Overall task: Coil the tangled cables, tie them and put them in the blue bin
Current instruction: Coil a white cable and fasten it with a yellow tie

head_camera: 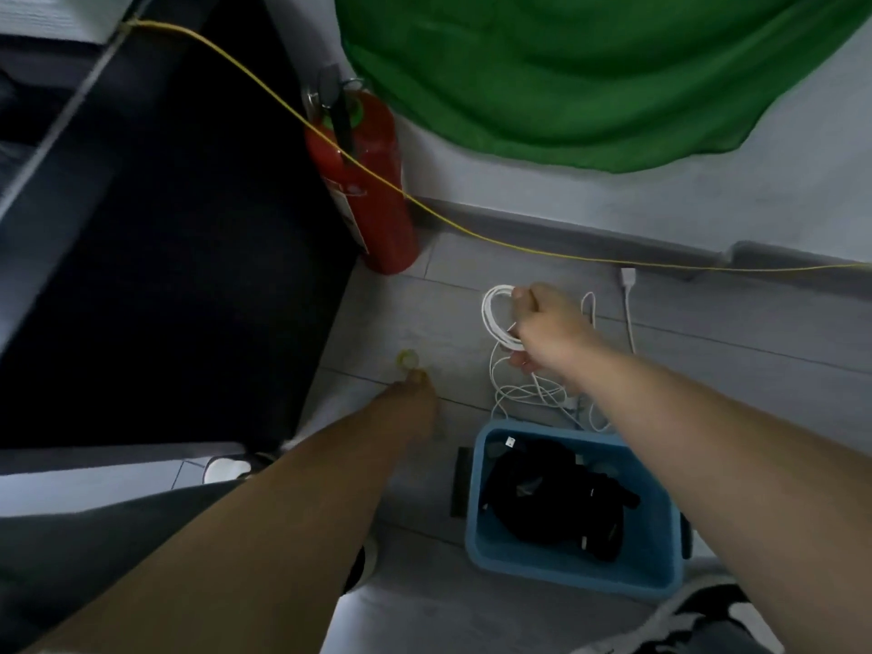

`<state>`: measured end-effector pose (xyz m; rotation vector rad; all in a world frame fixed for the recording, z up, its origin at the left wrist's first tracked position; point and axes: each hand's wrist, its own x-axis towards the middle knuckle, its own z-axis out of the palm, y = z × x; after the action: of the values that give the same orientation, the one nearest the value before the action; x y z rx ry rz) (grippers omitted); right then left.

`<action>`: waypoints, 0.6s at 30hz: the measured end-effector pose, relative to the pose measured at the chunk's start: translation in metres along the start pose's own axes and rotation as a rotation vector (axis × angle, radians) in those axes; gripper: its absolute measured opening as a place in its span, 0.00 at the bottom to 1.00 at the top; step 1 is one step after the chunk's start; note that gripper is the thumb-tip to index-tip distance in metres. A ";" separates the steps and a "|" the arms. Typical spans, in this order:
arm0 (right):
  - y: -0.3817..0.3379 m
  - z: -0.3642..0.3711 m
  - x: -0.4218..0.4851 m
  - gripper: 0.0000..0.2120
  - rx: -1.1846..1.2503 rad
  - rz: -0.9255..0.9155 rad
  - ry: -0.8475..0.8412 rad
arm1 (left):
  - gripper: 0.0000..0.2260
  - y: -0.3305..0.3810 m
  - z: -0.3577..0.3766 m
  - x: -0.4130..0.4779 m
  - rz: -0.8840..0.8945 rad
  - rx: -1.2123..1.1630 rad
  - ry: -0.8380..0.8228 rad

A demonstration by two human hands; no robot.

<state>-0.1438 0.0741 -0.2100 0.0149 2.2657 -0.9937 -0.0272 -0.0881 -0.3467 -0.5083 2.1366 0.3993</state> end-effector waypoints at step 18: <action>-0.080 -0.055 -0.093 0.13 -0.016 -0.211 0.072 | 0.10 0.025 -0.122 -0.126 0.332 -0.346 0.468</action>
<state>-0.1226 0.0752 -0.0773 -0.2023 2.3776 -1.0984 -0.0570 -0.0963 -0.1721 -0.4705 2.6313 0.9226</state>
